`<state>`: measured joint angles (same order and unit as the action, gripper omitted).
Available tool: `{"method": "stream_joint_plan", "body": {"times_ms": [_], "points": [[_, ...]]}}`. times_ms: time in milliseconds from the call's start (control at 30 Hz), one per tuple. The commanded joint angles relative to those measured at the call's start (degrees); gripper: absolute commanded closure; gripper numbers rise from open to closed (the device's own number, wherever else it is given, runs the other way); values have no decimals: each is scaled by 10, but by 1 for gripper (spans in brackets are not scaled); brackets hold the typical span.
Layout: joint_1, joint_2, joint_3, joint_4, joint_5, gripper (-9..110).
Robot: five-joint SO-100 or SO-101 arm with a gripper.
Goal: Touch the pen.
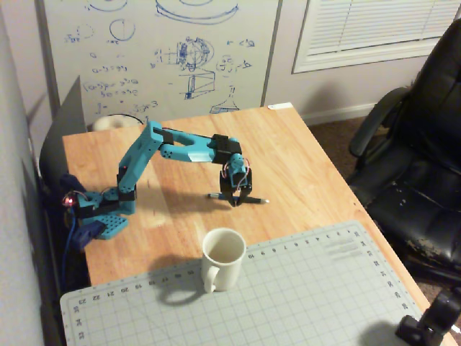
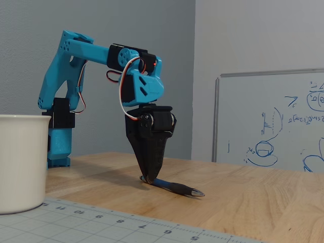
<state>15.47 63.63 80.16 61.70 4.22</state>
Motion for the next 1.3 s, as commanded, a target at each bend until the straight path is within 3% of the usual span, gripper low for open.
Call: {"method": "stream_joint_plan", "body": {"times_ms": [0,1000,1267], "points": [[-85,1270,998,37,-2,101],[-88,1278,994,29,-4,101],[-120,1240,869,18,-1,101]]}}
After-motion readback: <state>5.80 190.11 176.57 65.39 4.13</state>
